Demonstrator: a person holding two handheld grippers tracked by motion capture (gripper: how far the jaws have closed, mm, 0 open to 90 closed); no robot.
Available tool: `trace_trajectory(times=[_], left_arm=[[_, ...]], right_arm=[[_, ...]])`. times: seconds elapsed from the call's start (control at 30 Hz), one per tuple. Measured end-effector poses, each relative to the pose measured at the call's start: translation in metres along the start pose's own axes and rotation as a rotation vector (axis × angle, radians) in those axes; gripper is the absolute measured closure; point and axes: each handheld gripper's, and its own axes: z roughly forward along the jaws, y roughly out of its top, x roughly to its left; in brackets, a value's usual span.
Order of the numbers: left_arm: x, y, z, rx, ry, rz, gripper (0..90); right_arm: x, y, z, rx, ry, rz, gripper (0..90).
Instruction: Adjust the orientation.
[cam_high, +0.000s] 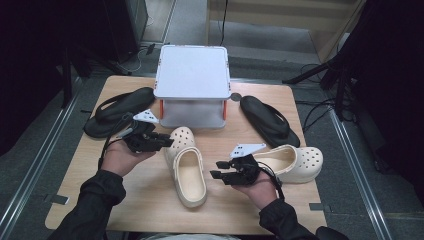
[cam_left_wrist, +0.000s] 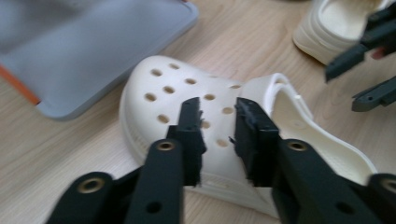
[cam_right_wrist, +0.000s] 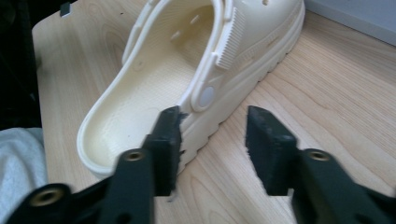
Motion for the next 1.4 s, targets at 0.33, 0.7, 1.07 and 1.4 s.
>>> trace_trajectory(times=[0.33,0.7,1.07,1.4], left_arm=[[0.008,-0.026,0.013,0.038,-0.007,-0.050,88.0],[0.003,-0.035,0.037,0.122,-0.027,-0.066,87.9],[0.008,-0.034,0.038,0.106,-0.016,-0.083,85.6],[0.011,-0.033,0.039,0.099,0.002,-0.098,86.3]], right_arm=[[0.005,0.002,0.009,0.036,0.050,0.003,90.0],[0.013,0.004,0.028,0.085,0.062,-0.035,90.0],[0.019,0.006,0.034,0.080,0.072,-0.030,89.8],[0.027,0.008,0.041,0.075,0.076,-0.038,88.9]])
